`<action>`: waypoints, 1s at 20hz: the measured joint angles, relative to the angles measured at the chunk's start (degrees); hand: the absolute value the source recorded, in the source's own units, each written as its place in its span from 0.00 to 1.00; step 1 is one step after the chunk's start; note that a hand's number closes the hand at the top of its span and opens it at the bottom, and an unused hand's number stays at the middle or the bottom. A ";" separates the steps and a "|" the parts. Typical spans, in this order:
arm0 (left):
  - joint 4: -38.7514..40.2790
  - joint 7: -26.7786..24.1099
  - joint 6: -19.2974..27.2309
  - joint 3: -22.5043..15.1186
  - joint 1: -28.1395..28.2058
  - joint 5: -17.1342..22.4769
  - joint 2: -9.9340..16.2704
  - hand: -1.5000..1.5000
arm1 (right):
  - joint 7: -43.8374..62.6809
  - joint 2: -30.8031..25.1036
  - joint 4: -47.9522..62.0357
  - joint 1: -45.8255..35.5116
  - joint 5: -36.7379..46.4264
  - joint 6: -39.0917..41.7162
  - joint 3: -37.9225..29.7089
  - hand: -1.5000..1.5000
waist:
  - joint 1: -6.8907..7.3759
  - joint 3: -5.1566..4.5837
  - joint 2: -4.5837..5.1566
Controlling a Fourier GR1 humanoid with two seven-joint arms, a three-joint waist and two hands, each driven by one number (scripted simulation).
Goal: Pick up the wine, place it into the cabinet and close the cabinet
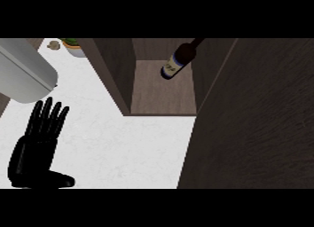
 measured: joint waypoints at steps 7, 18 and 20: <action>-0.60 1.25 -4.83 4.99 1.75 3.57 4.68 0.00 | 2.88 0.19 -0.01 -2.87 0.17 1.09 0.95 1.00 | 0.43 -0.06 0.12; 0.65 2.94 -9.93 8.60 1.77 6.98 8.04 0.00 | 6.91 2.97 0.49 -8.56 -0.09 3.18 -0.35 1.00 | 1.66 -0.23 0.38; 1.35 2.93 -10.49 9.03 1.46 7.12 8.31 0.00 | 7.79 4.05 0.72 -10.10 -0.20 3.66 -1.13 1.00 | 2.06 -0.28 0.50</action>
